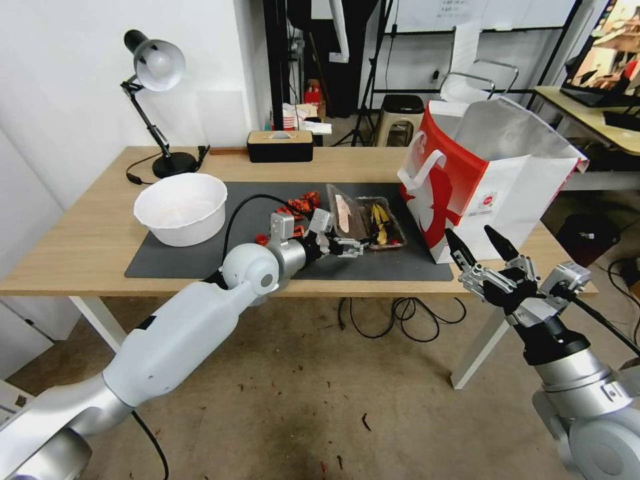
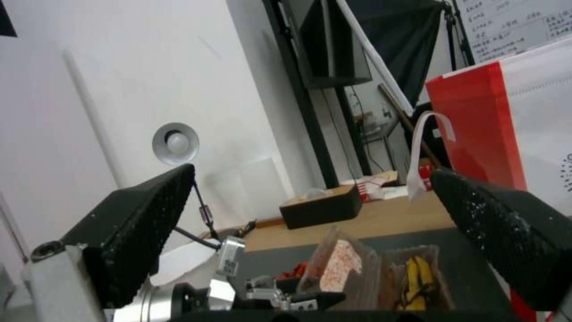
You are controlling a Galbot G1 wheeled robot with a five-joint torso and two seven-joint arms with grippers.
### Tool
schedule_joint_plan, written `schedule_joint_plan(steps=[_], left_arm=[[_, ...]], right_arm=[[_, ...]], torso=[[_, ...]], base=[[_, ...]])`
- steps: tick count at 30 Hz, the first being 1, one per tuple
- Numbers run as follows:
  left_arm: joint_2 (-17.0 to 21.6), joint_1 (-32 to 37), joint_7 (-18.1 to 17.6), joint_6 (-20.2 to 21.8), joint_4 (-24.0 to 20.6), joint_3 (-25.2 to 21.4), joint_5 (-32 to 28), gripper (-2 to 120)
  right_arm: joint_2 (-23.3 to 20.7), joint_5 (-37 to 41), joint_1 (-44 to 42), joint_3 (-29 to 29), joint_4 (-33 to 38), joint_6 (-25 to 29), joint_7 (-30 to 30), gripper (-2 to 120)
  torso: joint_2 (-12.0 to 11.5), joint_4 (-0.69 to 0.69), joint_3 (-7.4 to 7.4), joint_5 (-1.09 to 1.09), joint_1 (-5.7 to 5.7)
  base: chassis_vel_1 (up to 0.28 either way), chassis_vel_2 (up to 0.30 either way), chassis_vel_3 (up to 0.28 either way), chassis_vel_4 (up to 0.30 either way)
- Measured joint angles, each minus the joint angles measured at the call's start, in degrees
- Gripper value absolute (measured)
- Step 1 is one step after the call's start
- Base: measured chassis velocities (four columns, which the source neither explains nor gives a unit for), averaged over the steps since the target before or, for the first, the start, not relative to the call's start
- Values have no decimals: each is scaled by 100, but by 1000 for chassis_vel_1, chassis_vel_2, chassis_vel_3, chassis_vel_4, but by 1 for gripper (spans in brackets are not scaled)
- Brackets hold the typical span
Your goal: Close the disposable takeout box, then place it into the delivery bag.
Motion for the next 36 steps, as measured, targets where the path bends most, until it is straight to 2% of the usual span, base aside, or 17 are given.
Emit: schedule_joint_plan(steps=[12, 22, 24, 25, 26, 28, 32, 36], left_arm=[[-376, -292, -126, 66, -121, 274, -70, 100], [-561, -473, -167, 69, -39, 432, -86, 100], [-577, -486, -176, 0, -5, 418, 85, 100], [-536, -545, -132, -194, 49, 430, 582, 100], [-536, -545, -132, -194, 49, 430, 582, 100], [-410, -723, -118, -633, 174, 590, 1622, 100], [-319, -880, -147, -773, 198, 701, 1901, 100], [-212, -1080, -154, -951, 295, 922, 2255, 93]], right_arm=[[-109, 70, -24, 243, -73, 4, 0, 100], [-94, 71, 40, 220, -152, 8, 29, 100], [-110, 67, 51, 200, -166, -1, 77, 100], [-156, 65, 87, 164, -185, -36, 134, 100], [-156, 65, 87, 164, -185, -36, 134, 100], [-246, 85, 209, 48, -218, -135, 273, 100], [-280, 266, 335, -70, -219, -328, 511, 100], [-270, 519, 406, -267, -259, -623, 737, 100]], torso=[[0, -1, 0, 0, 0], [0, -1, 0, 1, 0], [0, -2, 0, 0, 0], [0, -2, 0, 0, 0], [0, -2, 0, 0, 0], [0, 1, 0, 0, 1], [-1, 0, 0, 0, 2], [-1, 0, 0, 0, 2]], base=[[0, 0, 0, 0], [0, 0, 0, 0], [0, 0, 0, 0], [0, 0, 0, 0], [0, 0, 0, 0], [0, 0, 0, 0], [0, 0, 0, 0], [0, 0, 0, 0]])
